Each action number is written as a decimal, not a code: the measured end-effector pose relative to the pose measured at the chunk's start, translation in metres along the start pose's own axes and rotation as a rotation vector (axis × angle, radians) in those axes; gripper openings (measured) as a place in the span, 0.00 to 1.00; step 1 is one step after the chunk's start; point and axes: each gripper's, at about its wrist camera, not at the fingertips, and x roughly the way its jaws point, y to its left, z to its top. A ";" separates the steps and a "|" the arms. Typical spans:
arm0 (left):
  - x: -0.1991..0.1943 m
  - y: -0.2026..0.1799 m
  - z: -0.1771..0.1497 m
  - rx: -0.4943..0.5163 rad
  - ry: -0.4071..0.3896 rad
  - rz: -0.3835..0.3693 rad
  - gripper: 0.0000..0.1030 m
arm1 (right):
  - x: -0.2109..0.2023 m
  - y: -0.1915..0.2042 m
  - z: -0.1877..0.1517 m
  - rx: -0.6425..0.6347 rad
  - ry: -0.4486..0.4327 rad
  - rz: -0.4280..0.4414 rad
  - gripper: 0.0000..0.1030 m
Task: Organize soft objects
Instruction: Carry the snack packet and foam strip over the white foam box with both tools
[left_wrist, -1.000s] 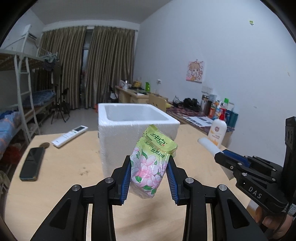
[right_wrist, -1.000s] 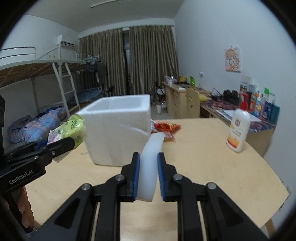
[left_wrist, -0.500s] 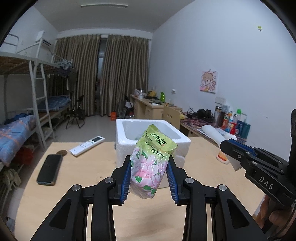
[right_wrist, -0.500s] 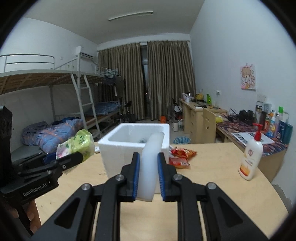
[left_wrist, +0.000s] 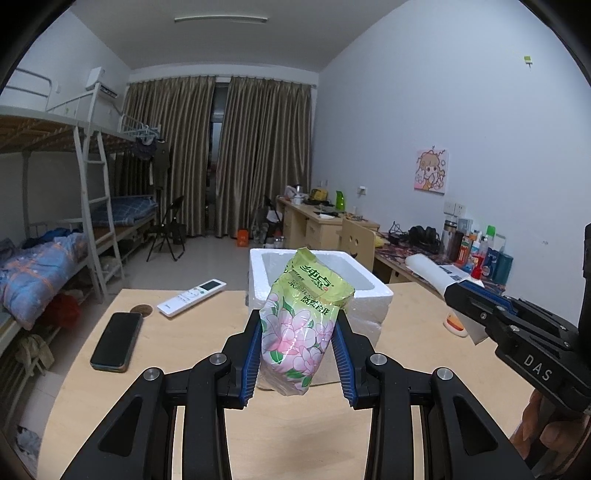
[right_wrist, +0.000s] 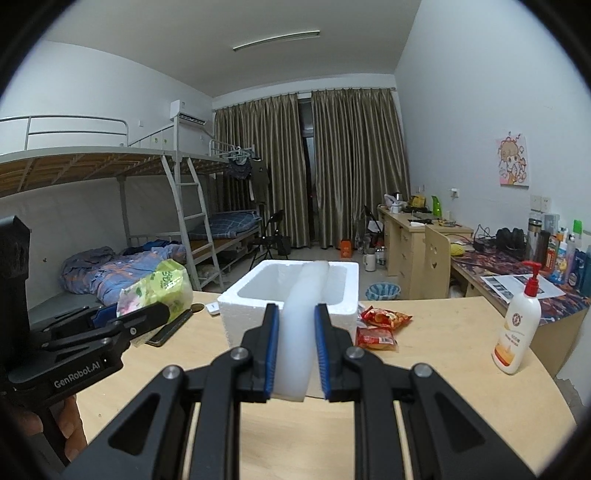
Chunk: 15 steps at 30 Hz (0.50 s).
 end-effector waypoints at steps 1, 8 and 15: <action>0.000 0.000 0.000 0.002 -0.002 0.001 0.37 | 0.001 -0.001 0.000 0.002 0.003 0.001 0.22; 0.003 -0.002 0.004 0.014 -0.007 0.007 0.37 | 0.005 -0.004 0.001 0.012 0.000 0.003 0.22; 0.010 -0.004 0.014 0.032 -0.023 0.015 0.37 | 0.009 -0.007 0.007 0.021 0.000 0.003 0.22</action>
